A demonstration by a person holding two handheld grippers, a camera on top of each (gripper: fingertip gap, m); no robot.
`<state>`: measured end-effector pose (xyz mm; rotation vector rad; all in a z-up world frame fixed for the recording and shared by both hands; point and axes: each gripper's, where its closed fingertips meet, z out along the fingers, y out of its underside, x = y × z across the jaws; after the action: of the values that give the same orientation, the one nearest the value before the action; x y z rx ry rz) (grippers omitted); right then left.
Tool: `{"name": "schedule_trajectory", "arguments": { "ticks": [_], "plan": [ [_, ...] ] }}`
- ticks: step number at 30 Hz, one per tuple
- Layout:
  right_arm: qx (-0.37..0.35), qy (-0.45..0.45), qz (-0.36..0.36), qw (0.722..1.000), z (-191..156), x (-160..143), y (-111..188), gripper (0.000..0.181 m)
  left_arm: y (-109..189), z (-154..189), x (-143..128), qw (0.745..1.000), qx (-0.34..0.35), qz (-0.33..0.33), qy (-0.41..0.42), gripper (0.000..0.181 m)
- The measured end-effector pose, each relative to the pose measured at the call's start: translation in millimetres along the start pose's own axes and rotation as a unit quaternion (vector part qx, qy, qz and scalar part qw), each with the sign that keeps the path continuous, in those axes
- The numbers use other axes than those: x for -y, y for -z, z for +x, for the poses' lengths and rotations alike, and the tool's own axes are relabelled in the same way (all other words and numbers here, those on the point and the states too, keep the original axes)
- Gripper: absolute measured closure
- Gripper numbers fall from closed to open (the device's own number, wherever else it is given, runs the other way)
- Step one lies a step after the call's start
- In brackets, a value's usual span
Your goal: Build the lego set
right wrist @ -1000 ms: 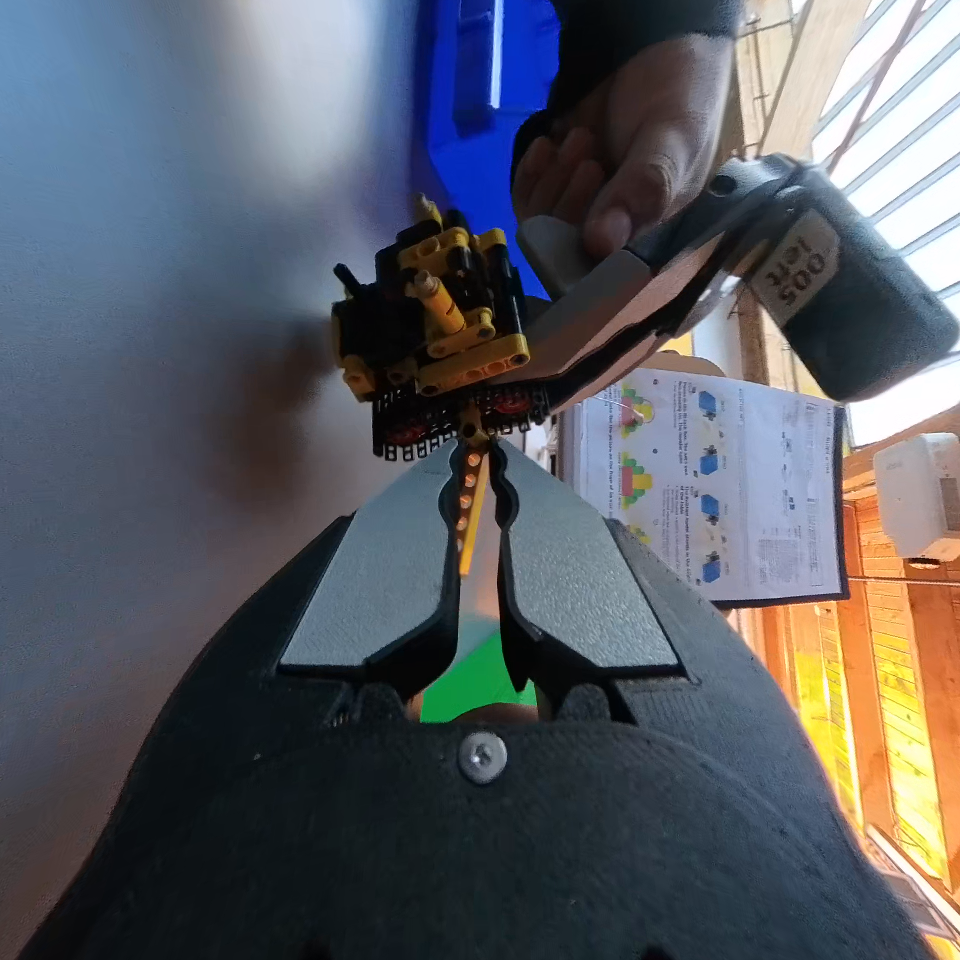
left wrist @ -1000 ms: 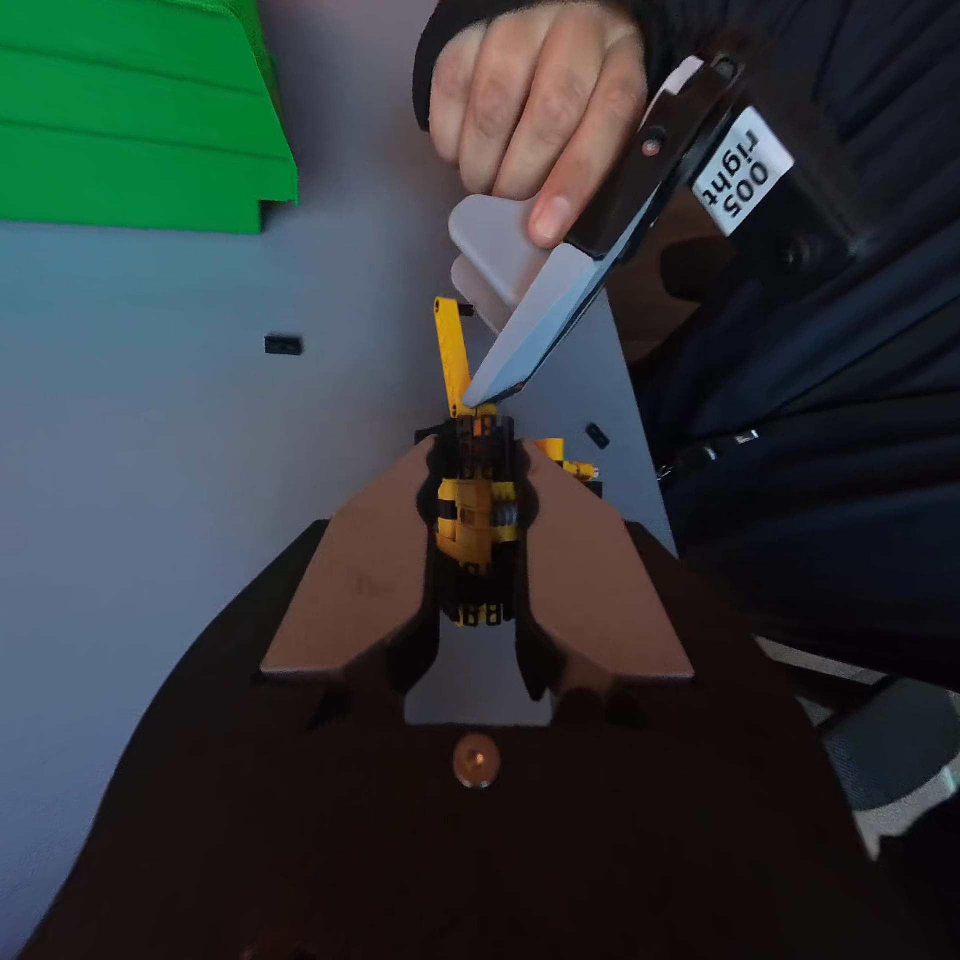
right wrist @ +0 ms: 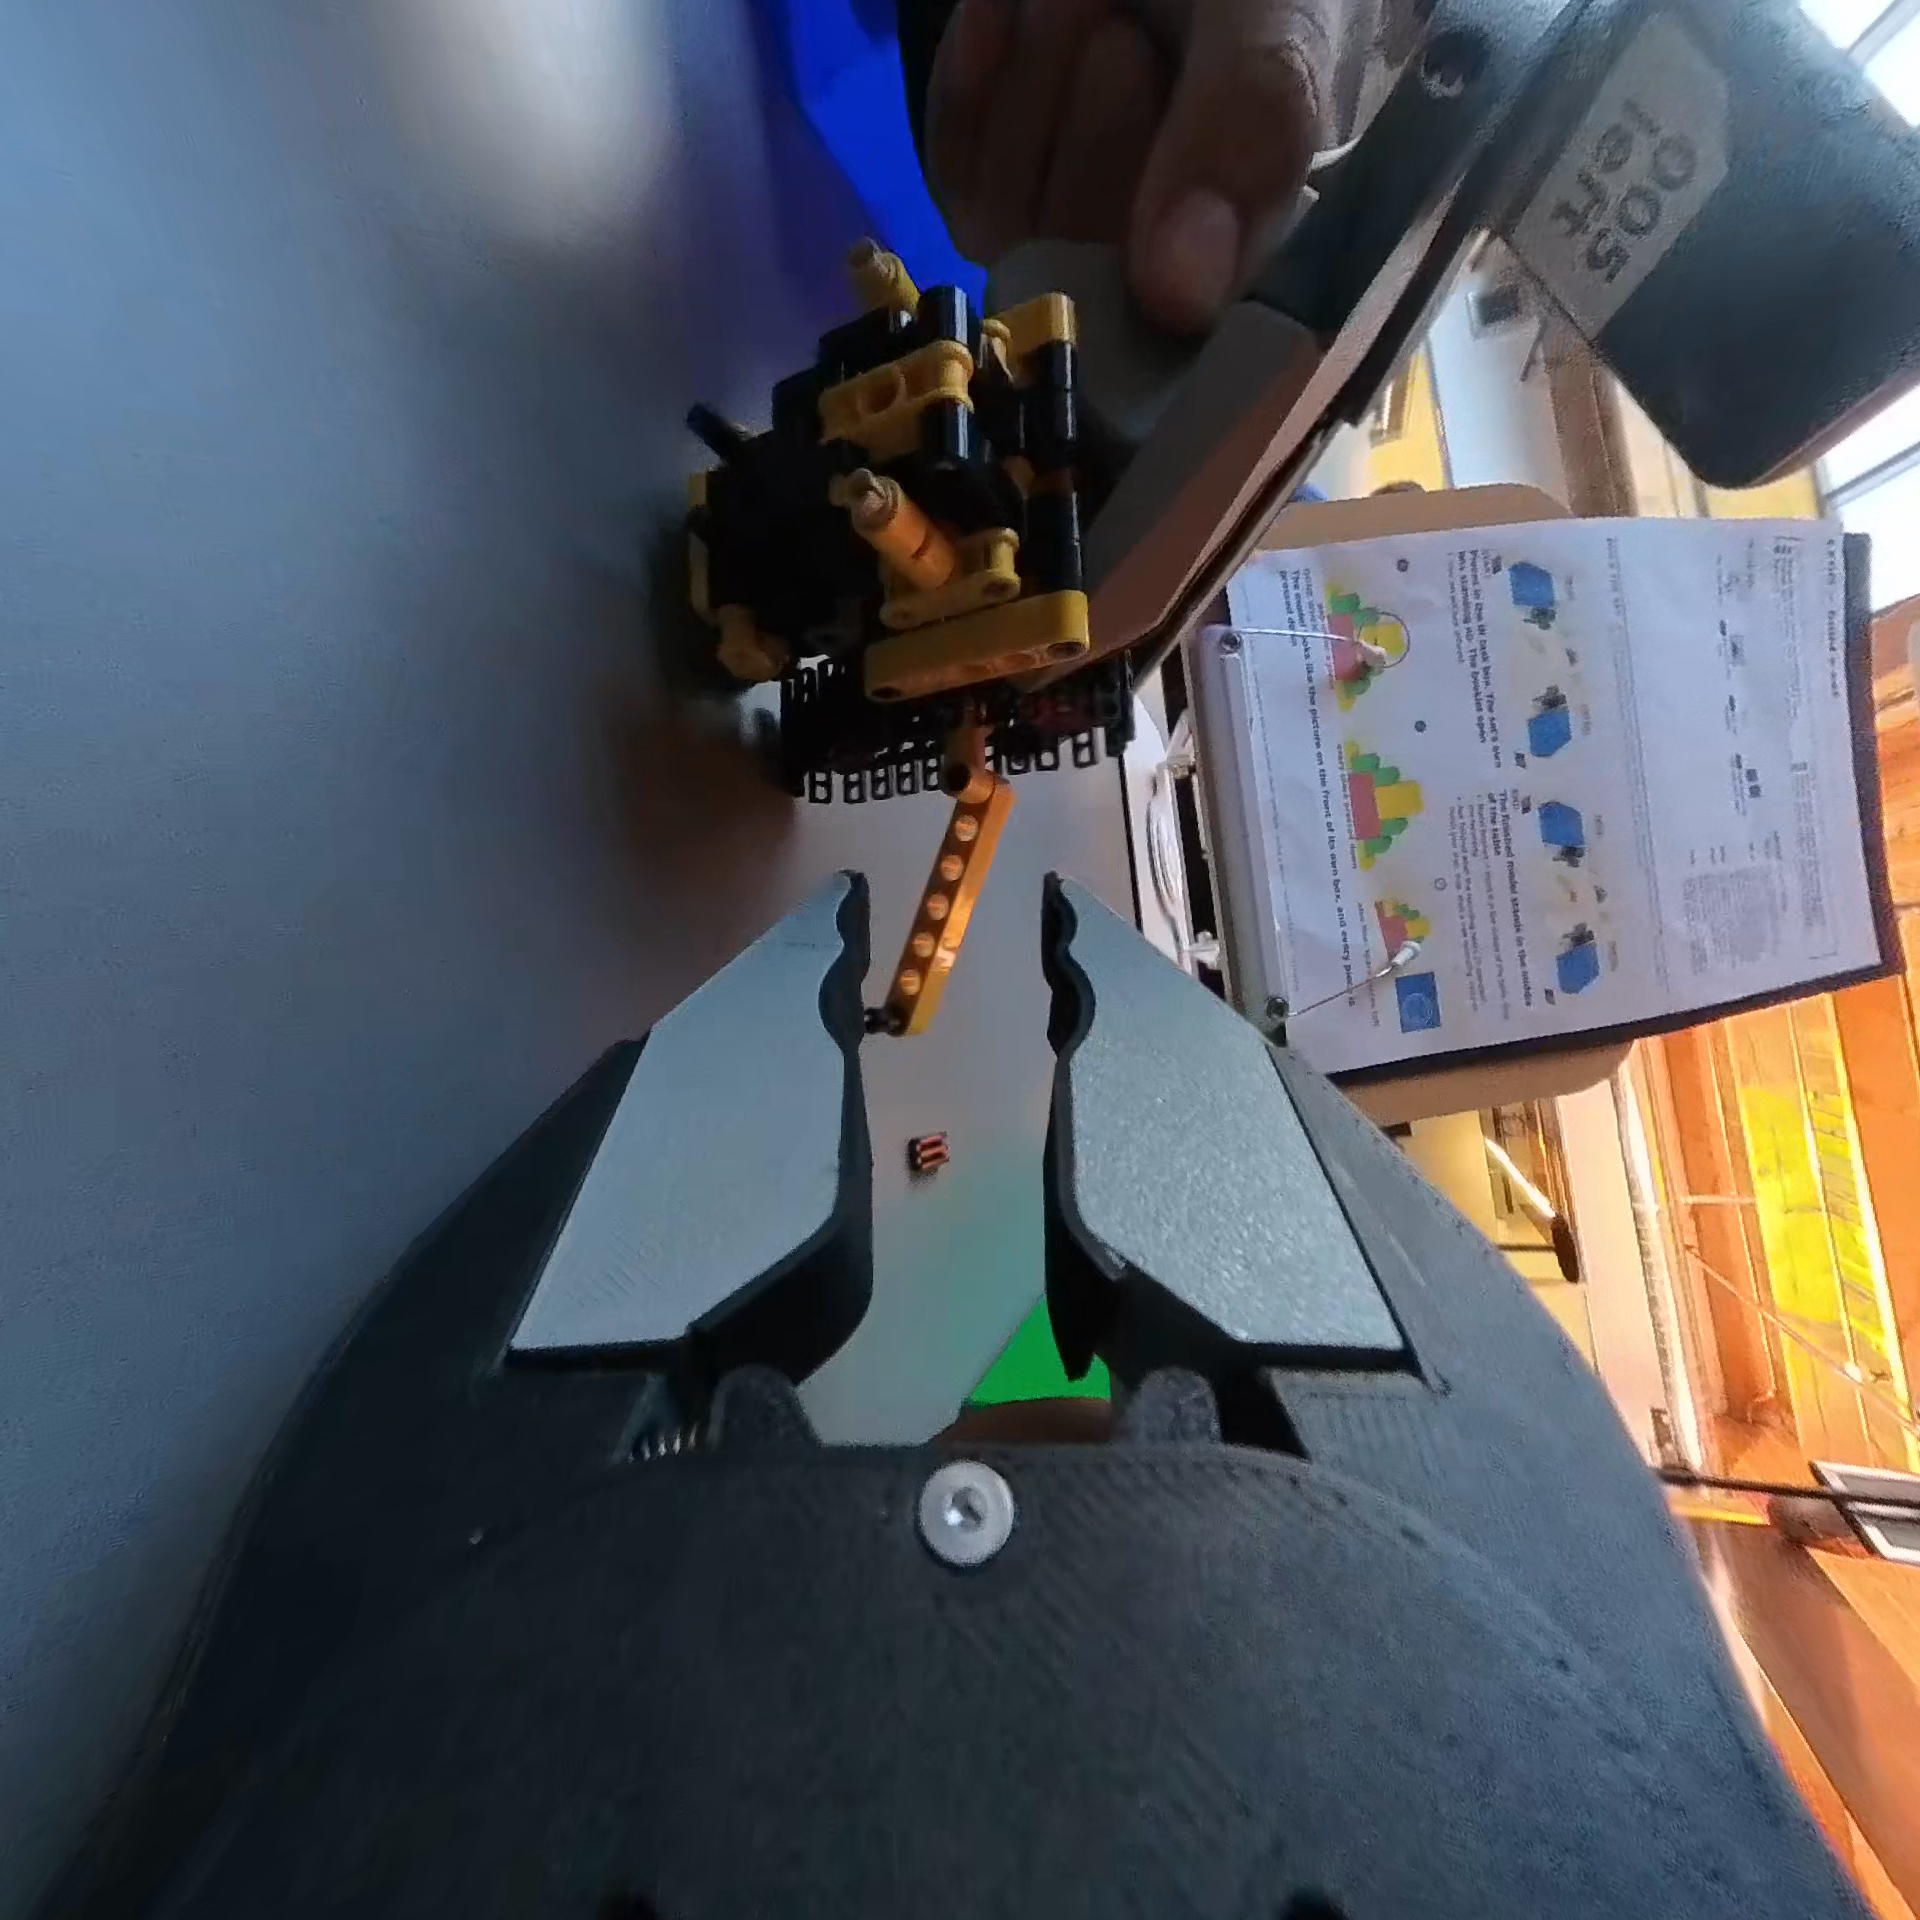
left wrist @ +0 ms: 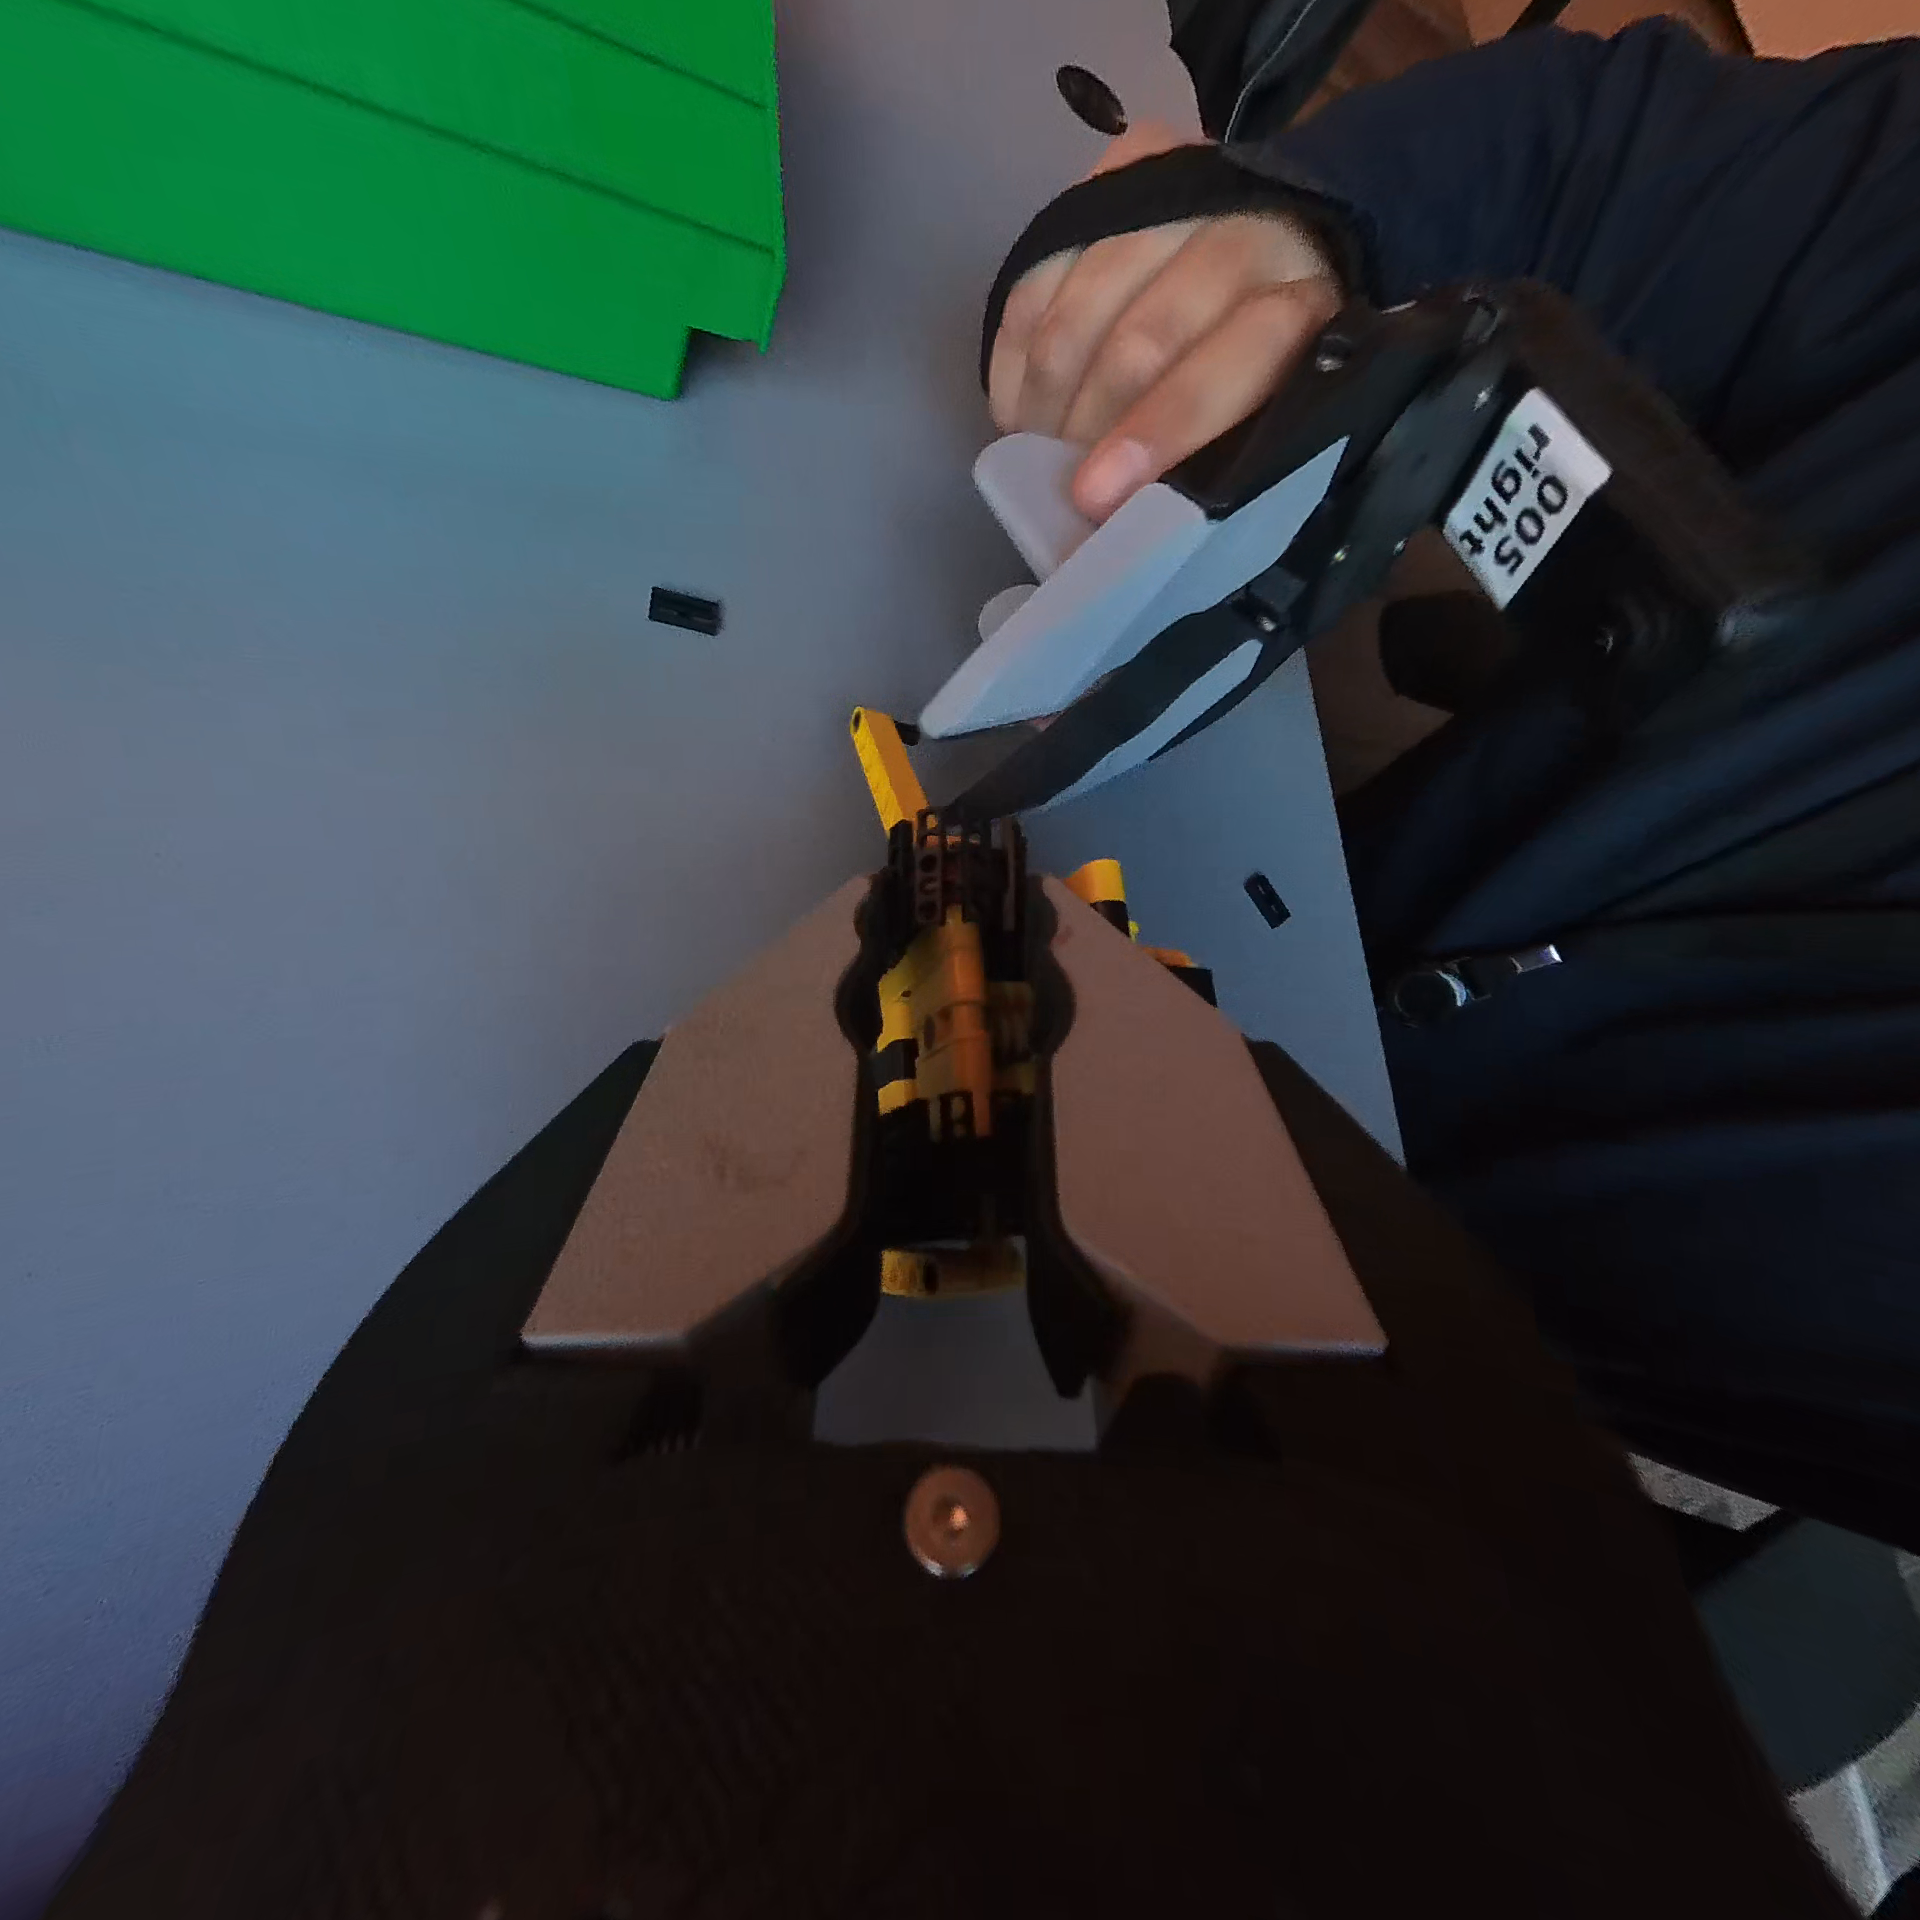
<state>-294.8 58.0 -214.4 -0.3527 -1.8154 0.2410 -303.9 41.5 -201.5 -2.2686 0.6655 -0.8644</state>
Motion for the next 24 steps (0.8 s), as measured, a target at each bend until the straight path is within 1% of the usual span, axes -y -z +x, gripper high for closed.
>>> {"name": "schedule_trajectory", "arguments": {
  "ticks": [3,5,7,12,15,17,21,24],
  "plan": [
    [-0.004,-0.003,-0.009,1.000,3.2,0.4,-5.2,0.151,-2.0,1.8,0.9,1.000,-0.004,0.000,-0.002,0.159],
    [-0.006,0.006,-0.009,1.000,4.3,3.0,-8.4,0.165,-3.5,3.6,1.3,1.000,-0.012,0.003,0.000,0.159],
    [-0.011,0.022,-0.016,1.000,4.2,3.5,-12.2,0.170,-4.9,3.9,2.2,1.000,-0.017,0.006,0.004,0.159],
    [-0.026,0.047,-0.055,0.997,4.7,-0.2,-17.8,0.173,-6.4,1.5,3.4,1.000,-0.013,0.008,0.003,0.159],
    [-0.024,0.045,-0.083,0.995,5.1,-4.4,-26.0,0.174,-3.8,-5.2,4.0,1.000,0.012,0.002,-0.003,0.159],
    [-0.013,0.038,-0.084,0.996,5.7,-5.1,-29.7,0.174,-1.0,-9.6,3.9,0.999,0.033,-0.004,-0.009,0.159],
    [0.005,0.031,-0.086,0.996,5.9,-4.6,-36.6,0.174,2.8,-13.7,3.2,1.000,0.026,0.014,0.005,0.160],
    [0.021,0.026,-0.086,0.996,6.7,-4.9,-39.8,0.174,5.3,-17.4,3.9,0.999,0.034,0.020,-0.001,0.160]
  ]
}}
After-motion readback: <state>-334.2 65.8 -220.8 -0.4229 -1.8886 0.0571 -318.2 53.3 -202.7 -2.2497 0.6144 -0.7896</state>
